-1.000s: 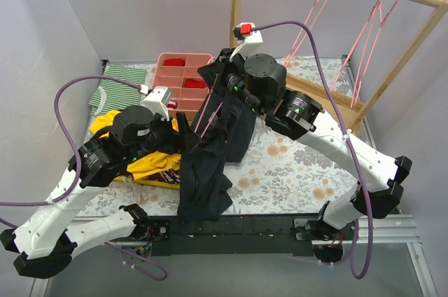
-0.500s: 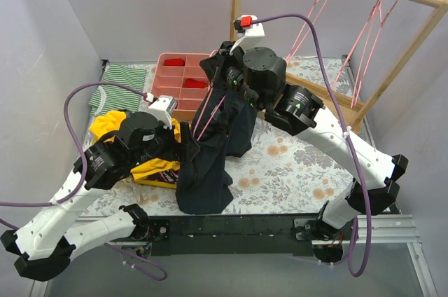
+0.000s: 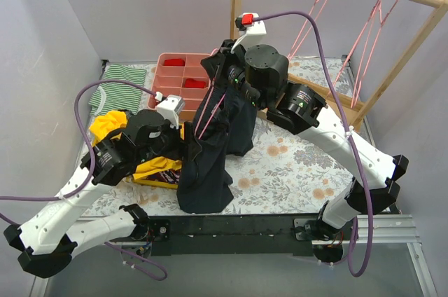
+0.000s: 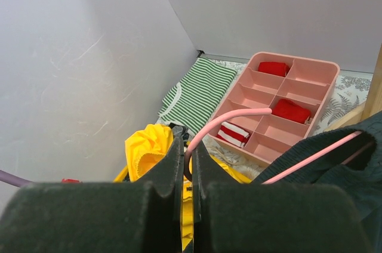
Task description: Place the shorts on the hanger
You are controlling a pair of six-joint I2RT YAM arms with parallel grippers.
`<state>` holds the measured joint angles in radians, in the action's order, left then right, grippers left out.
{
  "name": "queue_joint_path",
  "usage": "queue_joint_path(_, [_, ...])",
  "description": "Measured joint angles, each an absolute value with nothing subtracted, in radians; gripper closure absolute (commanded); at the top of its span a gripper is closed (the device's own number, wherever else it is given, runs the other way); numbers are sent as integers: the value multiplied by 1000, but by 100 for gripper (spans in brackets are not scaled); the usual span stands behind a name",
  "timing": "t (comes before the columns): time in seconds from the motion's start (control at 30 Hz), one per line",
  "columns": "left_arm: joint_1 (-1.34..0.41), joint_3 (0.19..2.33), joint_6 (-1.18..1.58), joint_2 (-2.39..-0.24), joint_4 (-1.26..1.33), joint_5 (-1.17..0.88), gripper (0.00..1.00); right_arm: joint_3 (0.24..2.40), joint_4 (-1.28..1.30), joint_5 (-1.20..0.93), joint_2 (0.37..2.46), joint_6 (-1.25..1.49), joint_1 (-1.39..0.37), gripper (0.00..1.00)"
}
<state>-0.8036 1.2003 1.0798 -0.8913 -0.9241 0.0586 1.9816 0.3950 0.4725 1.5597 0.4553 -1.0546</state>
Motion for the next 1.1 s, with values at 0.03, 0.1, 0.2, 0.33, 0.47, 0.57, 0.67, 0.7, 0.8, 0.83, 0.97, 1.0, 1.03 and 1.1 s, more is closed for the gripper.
queue_joint_path(0.03, [-804, 1200, 1077, -895, -921, 58, 41, 1982, 396, 472, 1560, 455, -1055, 99])
queue_joint_path(0.1, [-807, 1200, 1071, -902, -913, 57, 42, 1982, 397, 472, 1560, 455, -1055, 99])
queue_joint_path(0.2, [-810, 1200, 1062, -913, -906, 54, 42, 1982, 402, 472, 1560, 453, -1055, 99])
queue_joint_path(0.33, [-822, 1200, 1050, -932, -905, 44, 36, 1982, 403, 472, 1560, 451, -1054, 99])
queue_joint_path(0.47, [-854, 1200, 1035, -952, -907, 42, 33, 1983, 403, 472, 1560, 448, -1054, 99])
queue_joint_path(0.57, [-878, 1200, 1032, -959, -913, 57, 37, 1983, 403, 472, 1560, 447, -1054, 99])
queue_joint_path(0.67, [-886, 1200, 1031, -958, -916, 93, 44, 1983, 403, 472, 1560, 447, -1054, 99])
queue_joint_path(0.7, [-886, 1200, 1030, -958, -916, 106, 47, 1983, 403, 472, 1560, 447, -1054, 99])
queue_joint_path(0.8, [-886, 1200, 1031, -960, -916, 147, 55, 1983, 403, 472, 1560, 448, -1054, 99])
queue_joint_path(0.83, [-888, 1200, 1029, -961, -915, 162, 60, 1983, 403, 472, 1560, 448, -1054, 99])
queue_joint_path(0.97, [-913, 1200, 1028, -975, -901, 213, 92, 1983, 403, 472, 1560, 448, -1054, 99])
queue_joint_path(1.0, [-922, 1200, 1029, -978, -895, 226, 98, 1983, 404, 472, 1560, 448, -1054, 99])
queue_joint_path(1.03, [-933, 1200, 1023, -981, -885, 242, 100, 1983, 405, 472, 1560, 448, -1054, 99])
queue_joint_path(1.1, [-949, 1200, 1019, -981, -876, 266, 100, 1983, 403, 472, 1560, 448, -1054, 99])
